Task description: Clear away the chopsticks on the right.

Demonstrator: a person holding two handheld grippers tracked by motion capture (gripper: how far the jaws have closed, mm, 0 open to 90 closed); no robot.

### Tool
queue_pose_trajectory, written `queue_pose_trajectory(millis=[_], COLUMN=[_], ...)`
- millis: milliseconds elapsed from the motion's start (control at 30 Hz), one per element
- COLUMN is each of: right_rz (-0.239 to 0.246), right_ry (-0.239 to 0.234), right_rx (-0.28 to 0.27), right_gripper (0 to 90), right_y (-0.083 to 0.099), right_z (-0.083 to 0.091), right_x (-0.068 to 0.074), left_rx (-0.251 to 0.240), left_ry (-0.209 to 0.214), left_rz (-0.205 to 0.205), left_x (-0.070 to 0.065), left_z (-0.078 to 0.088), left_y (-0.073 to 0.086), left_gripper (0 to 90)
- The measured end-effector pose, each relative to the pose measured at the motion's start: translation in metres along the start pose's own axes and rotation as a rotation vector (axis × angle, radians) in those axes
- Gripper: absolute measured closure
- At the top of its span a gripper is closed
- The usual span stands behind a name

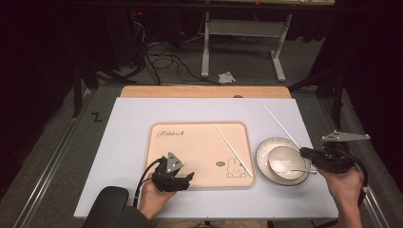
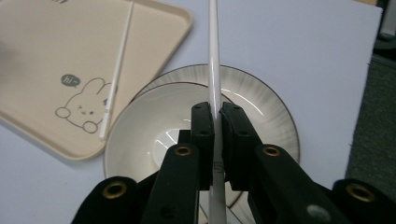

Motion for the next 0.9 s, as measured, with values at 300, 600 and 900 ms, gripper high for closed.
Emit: queue_pose_trajectory(millis=[300,600,900], right_rz=[0.071,0.117,0.175], right_ry=[-0.046,-0.072,-0.085], right_rx=[0.028,0.044,0.046], right_gripper=[85.5,85.5,85.5], right_y=[0.001,-0.006,-0.013], right_z=[-0.012,-0.022,-0.037], right_x=[0.024,0.044,0.068], left_rx=[-0.002,0.001,-0.003], left_ry=[-0.011,-0.018,-0.027], left_rz=[0.008,0.011,0.018], left_x=[0.002,0.002,0.002], left_z=[-0.001,0.0,0.003], left_y=[0.0,0.001,0.003], left_gripper=[31.7,31.7,31.8])
Point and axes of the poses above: each handheld gripper's, and its own axes: z roughly backward along the jaws, y roughly out of its underside, x roughly to its left, the point moved 1 cm from there along -z, roughly forward along the jaws, and after that the axes turned 6 degrees about y, right-handed, at the moved point
